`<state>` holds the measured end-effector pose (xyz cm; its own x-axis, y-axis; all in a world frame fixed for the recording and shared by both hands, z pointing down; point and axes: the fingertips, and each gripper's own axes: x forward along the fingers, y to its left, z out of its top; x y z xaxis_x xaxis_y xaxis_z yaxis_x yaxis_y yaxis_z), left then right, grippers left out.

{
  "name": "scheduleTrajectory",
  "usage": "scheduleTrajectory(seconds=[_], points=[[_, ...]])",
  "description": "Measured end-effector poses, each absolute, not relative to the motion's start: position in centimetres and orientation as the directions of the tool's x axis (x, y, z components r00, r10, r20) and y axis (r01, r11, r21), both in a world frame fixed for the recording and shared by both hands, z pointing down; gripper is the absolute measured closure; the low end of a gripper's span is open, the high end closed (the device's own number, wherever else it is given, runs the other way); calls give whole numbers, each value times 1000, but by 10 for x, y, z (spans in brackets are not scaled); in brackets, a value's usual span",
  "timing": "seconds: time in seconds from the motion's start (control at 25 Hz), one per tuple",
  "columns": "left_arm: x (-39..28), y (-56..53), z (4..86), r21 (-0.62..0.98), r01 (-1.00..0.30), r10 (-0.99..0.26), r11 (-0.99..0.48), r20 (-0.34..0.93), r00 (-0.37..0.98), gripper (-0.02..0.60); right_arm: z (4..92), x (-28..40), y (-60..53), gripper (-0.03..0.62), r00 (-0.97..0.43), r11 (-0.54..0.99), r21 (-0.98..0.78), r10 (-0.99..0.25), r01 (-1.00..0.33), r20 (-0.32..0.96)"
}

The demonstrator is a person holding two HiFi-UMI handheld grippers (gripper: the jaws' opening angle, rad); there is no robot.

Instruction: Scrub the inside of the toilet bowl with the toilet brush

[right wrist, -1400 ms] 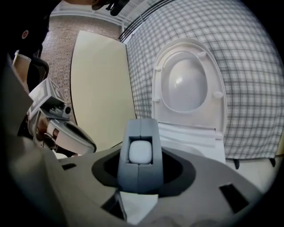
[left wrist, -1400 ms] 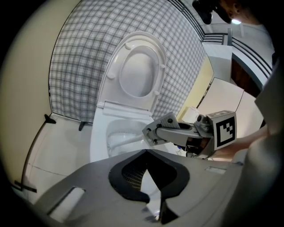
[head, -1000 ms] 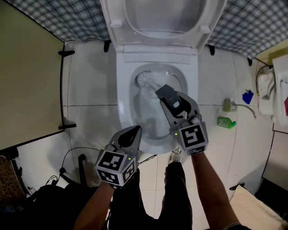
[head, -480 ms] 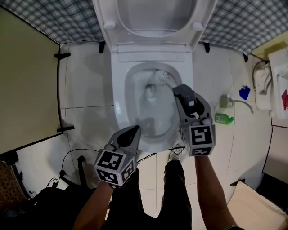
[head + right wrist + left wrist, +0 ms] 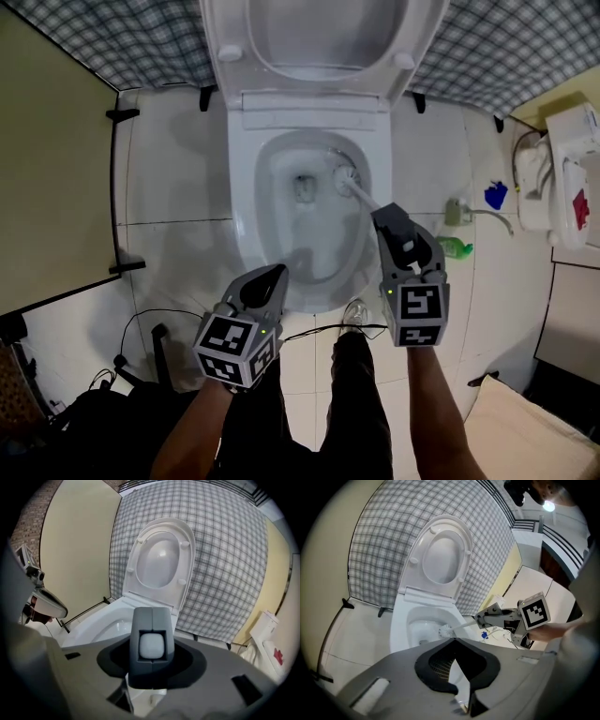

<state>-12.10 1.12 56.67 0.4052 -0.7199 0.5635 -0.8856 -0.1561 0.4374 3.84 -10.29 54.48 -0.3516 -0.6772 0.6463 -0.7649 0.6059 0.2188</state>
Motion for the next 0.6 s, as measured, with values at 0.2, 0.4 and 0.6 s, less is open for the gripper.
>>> scheduleTrajectory(seconds=[0.2, 0.4, 0.6], points=[[-126, 19, 562, 455, -877, -724, -156, 552, 415, 572, 542, 39, -80, 402, -318, 638, 234, -626, -733, 712], [-133, 25, 558, 469, -871, -731, -149, 541, 416, 572, 538, 35, -56, 403, -305, 707, 241, -552, -665, 776], [-133, 28, 557, 478, -866, -732, -145, 537, 419, 572, 539, 39, -24, 404, -297, 758, 209, -471, -618, 831]])
